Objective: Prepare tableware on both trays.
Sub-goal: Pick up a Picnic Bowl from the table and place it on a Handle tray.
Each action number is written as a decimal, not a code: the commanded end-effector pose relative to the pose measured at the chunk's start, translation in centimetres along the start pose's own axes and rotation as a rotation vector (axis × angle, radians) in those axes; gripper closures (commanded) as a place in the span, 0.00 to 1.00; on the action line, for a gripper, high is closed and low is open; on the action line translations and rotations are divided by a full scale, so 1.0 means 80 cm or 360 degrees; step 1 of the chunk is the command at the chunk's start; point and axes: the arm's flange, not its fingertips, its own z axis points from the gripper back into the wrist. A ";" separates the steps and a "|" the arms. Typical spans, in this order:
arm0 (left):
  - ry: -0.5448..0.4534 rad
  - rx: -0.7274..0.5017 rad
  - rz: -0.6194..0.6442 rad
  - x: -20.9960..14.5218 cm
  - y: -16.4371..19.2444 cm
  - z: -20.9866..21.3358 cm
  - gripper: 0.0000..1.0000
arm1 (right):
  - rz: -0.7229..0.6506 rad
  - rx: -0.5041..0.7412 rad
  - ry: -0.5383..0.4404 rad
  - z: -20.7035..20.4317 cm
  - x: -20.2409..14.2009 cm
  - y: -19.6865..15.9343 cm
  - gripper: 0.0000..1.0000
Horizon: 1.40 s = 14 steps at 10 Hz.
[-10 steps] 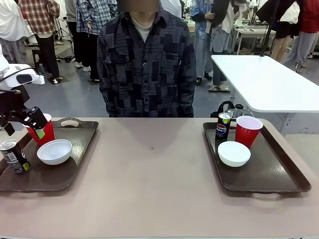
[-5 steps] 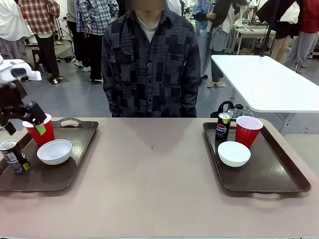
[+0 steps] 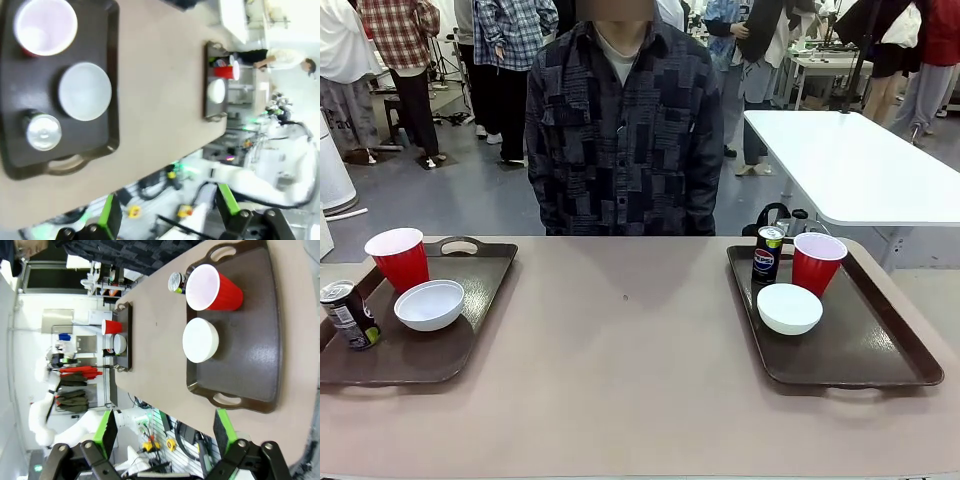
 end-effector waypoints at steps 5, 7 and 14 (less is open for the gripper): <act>0.0033 -0.0278 -0.0335 0.064 0.120 0.027 0.00 | -0.0024 0.0022 -0.0007 -0.002 -0.001 0.004 0.00; -0.0006 -0.0276 -0.0439 0.060 0.131 0.036 0.00 | -0.0024 0.0022 -0.0007 -0.002 -0.001 0.004 0.00; -0.0032 -0.0236 -0.0452 0.053 0.137 0.040 0.00 | -0.0024 0.0022 -0.0007 -0.002 -0.001 0.004 0.00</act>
